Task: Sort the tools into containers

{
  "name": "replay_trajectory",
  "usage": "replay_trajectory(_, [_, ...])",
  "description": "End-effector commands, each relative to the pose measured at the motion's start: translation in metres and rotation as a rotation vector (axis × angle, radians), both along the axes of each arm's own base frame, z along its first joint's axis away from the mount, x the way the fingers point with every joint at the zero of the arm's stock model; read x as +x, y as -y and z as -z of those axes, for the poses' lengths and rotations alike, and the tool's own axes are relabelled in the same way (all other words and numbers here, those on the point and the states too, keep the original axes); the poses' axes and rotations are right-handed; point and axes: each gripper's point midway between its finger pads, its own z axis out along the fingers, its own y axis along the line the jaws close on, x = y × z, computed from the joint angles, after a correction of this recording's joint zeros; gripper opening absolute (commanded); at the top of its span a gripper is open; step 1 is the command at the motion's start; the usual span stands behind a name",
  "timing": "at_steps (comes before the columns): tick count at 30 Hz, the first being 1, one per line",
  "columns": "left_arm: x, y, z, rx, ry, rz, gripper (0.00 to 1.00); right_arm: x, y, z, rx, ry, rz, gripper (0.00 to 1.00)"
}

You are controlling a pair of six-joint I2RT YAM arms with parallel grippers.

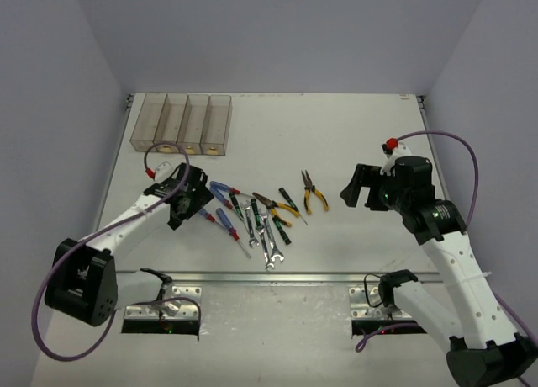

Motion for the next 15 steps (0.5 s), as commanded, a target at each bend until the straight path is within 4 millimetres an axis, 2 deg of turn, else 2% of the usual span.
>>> replay_trajectory(1, [0.013, 0.016, 0.015, -0.006, 0.012, -0.062, 0.96, 0.005, -0.006, 0.000, 0.015, 0.025, -0.033, 0.99])
replay_trajectory(7, [0.026, 0.015, 0.030, 0.037, -0.031, -0.075, 0.83, 0.004, -0.009, 0.000, 0.024, 0.036, -0.053, 0.99])
replay_trajectory(8, [0.029, 0.015, 0.029, 0.042, -0.028, -0.090, 0.78, 0.004, -0.009, 0.000, 0.025, 0.038, -0.056, 0.99])
replay_trajectory(12, [0.034, 0.017, 0.039, 0.052, -0.054, -0.092, 0.74, 0.003, -0.011, 0.001, 0.033, 0.036, -0.066, 0.99])
replay_trajectory(13, [0.036, 0.018, 0.045, 0.054, -0.068, -0.089, 0.71, 0.003, -0.011, 0.001, 0.034, 0.035, -0.066, 0.99])
replay_trajectory(14, [0.036, 0.019, 0.048, 0.050, -0.081, -0.086, 0.62, 0.003, -0.012, 0.001, 0.034, 0.036, -0.068, 0.99])
replay_trajectory(15, [0.035, 0.019, 0.052, 0.053, -0.096, -0.086, 0.61, 0.003, -0.011, 0.001, 0.033, 0.038, -0.069, 0.99])
